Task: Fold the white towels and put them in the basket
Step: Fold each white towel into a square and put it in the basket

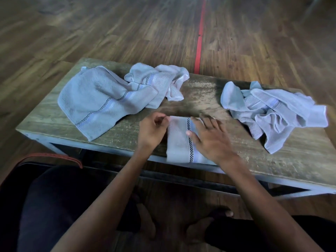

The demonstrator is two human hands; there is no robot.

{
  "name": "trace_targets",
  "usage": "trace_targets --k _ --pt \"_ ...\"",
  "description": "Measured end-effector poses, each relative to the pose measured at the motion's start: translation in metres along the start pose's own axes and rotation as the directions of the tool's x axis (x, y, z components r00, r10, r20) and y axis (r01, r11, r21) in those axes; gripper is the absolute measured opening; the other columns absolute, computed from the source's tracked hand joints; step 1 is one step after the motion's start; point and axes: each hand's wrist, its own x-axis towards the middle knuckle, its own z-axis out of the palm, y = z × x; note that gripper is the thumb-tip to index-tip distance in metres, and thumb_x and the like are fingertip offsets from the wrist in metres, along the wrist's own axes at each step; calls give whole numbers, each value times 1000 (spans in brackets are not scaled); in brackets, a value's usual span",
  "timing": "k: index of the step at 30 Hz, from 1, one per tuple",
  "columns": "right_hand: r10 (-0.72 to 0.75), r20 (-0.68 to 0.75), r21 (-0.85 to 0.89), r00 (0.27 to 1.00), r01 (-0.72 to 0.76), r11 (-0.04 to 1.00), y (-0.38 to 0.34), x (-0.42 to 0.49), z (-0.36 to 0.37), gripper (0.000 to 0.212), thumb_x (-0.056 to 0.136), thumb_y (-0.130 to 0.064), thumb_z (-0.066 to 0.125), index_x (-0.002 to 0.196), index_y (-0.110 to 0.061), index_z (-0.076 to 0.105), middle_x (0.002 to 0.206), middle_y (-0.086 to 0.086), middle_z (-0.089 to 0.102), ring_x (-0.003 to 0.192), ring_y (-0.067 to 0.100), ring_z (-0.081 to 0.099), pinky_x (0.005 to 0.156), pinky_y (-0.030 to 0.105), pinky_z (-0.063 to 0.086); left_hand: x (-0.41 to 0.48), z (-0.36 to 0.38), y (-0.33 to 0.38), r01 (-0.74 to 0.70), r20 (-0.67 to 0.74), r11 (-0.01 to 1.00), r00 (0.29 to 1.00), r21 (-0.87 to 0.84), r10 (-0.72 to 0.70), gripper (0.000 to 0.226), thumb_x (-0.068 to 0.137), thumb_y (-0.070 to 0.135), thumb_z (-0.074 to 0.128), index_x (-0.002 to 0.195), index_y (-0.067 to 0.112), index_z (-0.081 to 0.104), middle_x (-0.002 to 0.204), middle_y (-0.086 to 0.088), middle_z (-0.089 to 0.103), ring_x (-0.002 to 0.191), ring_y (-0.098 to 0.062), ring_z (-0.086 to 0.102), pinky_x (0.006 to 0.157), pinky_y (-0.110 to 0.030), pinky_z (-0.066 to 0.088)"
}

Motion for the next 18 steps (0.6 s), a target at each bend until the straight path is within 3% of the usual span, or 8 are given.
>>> trace_targets --k 2,4,7,10,13,18 --pt "34 162 4 986 -35 999 -7 1 8 75 89 -70 19 152 -29 12 160 10 7 148 24 1 118 41 1 -22 -6 -2 112 -30 987 993 -111 -116 17 89 30 59 84 16 66 67 7 62 61 -9 58 67 -21 50" --pt "73 266 -11 961 -73 997 -7 8 14 83 83 -77 18 151 -34 0 160 13 -8 147 24 -12 118 42 -5 -50 -9 -8 214 8 951 976 -222 -218 21 90 30 57 81 13 66 56 6 57 52 -15 53 57 -30 47" --pt "77 317 -42 945 -67 997 -7 16 24 89 76 -84 12 150 -37 -6 157 15 -19 145 26 -21 118 45 -9 -95 -12 -9 297 129 883 955 -363 -268 19 94 25 57 85 10 65 49 2 52 40 -13 46 41 -22 37" --pt "83 312 -44 946 -72 996 -7 17 28 90 76 -85 13 150 -38 -7 157 15 -21 144 27 -23 117 48 -11 -116 -14 -12 354 290 810 927 -468 -237 13 92 20 61 104 18 62 52 -3 53 36 -17 46 36 -20 35" --pt "79 302 -43 950 -70 997 -6 16 28 85 80 -81 13 150 -38 -7 157 15 -20 144 27 -23 117 48 -12 -116 -14 -17 389 418 783 890 -486 -183 28 89 21 64 116 22 58 54 -3 54 37 -17 51 36 -21 35" --pt "89 291 -42 953 -81 996 -6 17 30 78 84 -76 11 150 -39 -6 158 13 -18 144 26 -22 117 48 -12 -106 -13 -19 422 581 805 805 -417 -121 30 86 31 67 115 27 58 56 -2 56 42 -18 58 38 -21 39"
